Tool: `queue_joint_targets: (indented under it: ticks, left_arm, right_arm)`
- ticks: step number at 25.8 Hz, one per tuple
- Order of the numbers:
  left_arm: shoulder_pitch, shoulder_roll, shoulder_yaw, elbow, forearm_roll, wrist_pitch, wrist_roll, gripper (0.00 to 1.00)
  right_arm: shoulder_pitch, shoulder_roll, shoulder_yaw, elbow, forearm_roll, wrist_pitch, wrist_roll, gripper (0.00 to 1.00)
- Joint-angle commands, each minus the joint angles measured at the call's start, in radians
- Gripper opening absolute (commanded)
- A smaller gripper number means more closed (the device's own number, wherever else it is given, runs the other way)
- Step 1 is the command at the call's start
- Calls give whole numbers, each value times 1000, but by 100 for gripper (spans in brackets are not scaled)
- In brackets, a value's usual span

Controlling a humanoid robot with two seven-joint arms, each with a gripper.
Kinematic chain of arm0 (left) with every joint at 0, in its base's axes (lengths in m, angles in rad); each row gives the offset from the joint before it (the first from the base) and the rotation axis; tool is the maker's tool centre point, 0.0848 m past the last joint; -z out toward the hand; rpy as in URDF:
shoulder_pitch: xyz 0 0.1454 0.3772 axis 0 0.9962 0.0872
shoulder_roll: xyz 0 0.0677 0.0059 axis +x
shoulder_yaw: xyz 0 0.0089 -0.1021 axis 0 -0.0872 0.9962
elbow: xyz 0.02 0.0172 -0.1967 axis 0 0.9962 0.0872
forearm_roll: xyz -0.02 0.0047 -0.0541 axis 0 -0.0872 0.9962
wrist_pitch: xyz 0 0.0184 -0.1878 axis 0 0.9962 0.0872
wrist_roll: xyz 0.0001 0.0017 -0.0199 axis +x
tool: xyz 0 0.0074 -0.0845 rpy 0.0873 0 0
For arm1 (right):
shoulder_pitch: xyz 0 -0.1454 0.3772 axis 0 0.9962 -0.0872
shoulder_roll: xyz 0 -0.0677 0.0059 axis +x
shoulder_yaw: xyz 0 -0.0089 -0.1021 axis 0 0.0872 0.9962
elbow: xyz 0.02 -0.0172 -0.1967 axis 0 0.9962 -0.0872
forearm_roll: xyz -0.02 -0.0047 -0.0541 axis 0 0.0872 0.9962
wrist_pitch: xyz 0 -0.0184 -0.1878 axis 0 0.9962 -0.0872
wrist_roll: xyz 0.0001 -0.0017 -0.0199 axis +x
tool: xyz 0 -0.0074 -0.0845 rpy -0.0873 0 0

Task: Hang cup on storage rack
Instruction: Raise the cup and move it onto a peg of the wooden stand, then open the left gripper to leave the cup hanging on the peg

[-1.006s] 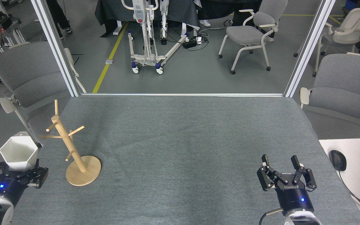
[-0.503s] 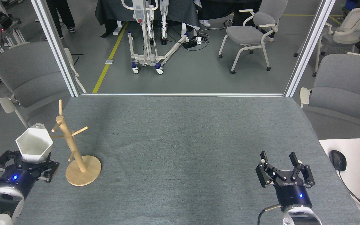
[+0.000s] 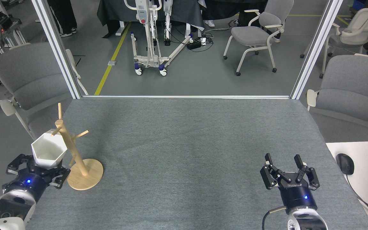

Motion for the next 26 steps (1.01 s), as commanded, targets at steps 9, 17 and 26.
queue_joint_targets:
  ticks: [9, 17, 26]
  left_arm:
    - [-8, -8, -3, 13, 3, 12, 7, 98]
    - [0, -17, -3, 54, 12, 10, 16, 98]
    - [90, -16, 35, 54, 26, -1, 159, 98]
  right_arm:
    - [-2, -1, 1, 17, 1, 0, 0, 99]
    - [0, -1, -1, 21, 1, 3, -1, 99]
    - [-3, -4, -3, 38, 2, 1, -1, 99]
